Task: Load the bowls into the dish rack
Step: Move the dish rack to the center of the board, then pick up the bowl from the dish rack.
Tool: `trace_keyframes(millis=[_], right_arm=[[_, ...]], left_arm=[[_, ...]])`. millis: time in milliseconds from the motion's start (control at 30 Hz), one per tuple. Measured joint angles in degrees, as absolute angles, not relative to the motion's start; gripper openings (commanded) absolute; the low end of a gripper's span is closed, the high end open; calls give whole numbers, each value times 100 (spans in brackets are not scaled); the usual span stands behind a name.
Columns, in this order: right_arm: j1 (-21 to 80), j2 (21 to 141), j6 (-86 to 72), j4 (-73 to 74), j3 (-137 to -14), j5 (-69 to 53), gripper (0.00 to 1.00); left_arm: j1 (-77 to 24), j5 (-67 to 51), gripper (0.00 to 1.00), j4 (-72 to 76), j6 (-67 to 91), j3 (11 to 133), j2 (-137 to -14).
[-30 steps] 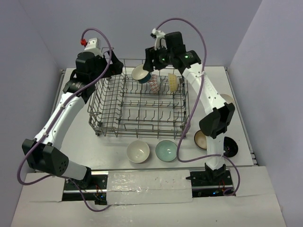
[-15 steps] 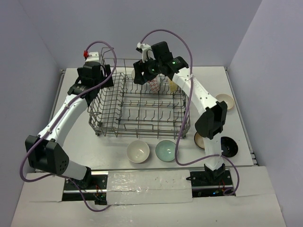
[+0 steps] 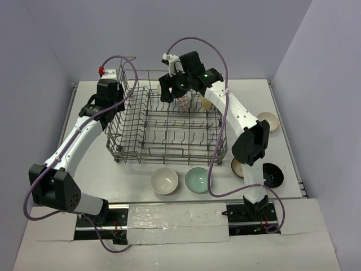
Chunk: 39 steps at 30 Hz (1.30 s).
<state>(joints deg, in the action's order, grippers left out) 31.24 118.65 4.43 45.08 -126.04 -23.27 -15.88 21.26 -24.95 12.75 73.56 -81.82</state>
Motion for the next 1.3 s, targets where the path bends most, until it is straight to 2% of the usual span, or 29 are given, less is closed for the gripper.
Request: trace_keyframes(millis=[433, 767, 867, 967, 1133, 1300], right_arm=[[3124, 12328, 504, 4517, -12833, -1929, 76], [3124, 12643, 502, 4429, -13052, -1824, 75], [3124, 12669, 510, 4412, -13054, -1688, 75], [3124, 12685, 576, 4401, -13054, -1433, 73], [3124, 12702, 738, 4292, -13043, -906, 62], [3124, 12794, 875, 4152, -13037, -698, 57]], left_arm=[[-1922, 1931, 39, -2676, 1278, 7321, -8055], [-2108, 1693, 43, -2786, 1323, 7076, -7662], [-2115, 1656, 49, -2794, 1328, 7072, -7625], [-2137, 1634, 52, -2786, 1328, 7059, -7620], [-2163, 1608, 57, -2773, 1341, 7050, -7620], [-2176, 1575, 59, -2773, 1341, 7050, -7620]])
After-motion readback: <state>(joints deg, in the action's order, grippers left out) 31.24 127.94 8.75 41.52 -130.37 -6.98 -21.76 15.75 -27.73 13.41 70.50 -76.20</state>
